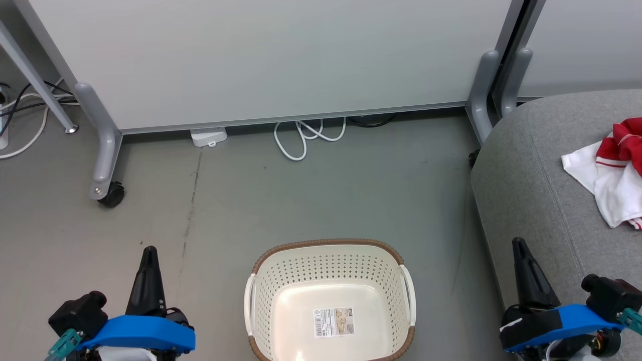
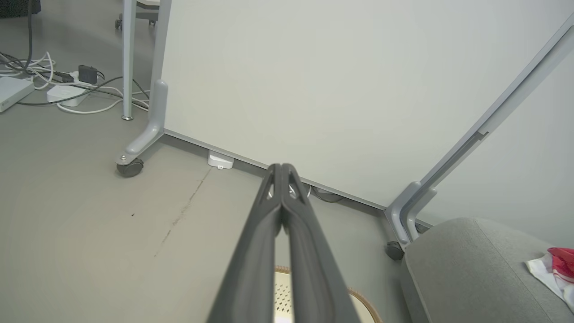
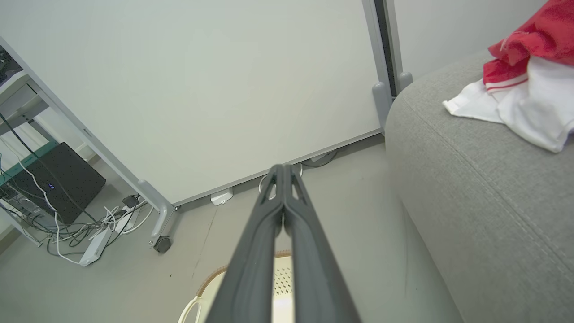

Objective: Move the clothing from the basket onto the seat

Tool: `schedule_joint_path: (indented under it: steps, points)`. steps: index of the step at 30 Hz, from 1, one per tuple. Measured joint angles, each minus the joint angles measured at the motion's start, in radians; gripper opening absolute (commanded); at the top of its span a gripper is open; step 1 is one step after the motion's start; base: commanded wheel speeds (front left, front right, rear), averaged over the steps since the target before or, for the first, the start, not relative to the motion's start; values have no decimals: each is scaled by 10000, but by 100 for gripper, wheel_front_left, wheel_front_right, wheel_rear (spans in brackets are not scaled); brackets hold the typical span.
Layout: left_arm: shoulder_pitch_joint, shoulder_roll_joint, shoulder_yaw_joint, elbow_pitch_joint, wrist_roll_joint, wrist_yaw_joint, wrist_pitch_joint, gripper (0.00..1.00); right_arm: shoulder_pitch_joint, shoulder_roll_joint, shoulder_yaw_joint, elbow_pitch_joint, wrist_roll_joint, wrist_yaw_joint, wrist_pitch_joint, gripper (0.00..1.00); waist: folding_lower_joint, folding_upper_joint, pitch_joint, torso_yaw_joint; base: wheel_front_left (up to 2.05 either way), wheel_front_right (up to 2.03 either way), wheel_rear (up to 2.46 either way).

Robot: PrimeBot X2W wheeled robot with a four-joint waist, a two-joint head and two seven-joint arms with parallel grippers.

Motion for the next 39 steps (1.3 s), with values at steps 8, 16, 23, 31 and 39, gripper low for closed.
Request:
schedule_joint_path:
  steps: [8,16,23,31,39]
  points:
    - [-37,0,56,-50,-1323,0,339,0,-12,0,-79,4,1352,0,324,0,0,0,-64,-48,0,0,0]
    - [-79,2,113,-86,-2525,0,617,0,-31,0,-165,6,2592,0,631,0,0,0,-128,-95,0,0,0]
    - [-123,4,176,-117,-3480,-2,880,0,-61,0,-228,8,3603,0,882,0,0,0,-184,-137,0,0,0]
    - [-171,6,253,-153,-4523,-2,1133,0,-86,0,-297,13,4650,0,1151,0,0,0,-249,-185,0,0,0]
    - [-224,6,318,-178,-5482,-2,1383,0,-132,0,-349,17,5647,-2,1390,0,0,0,-313,-233,0,0,0]
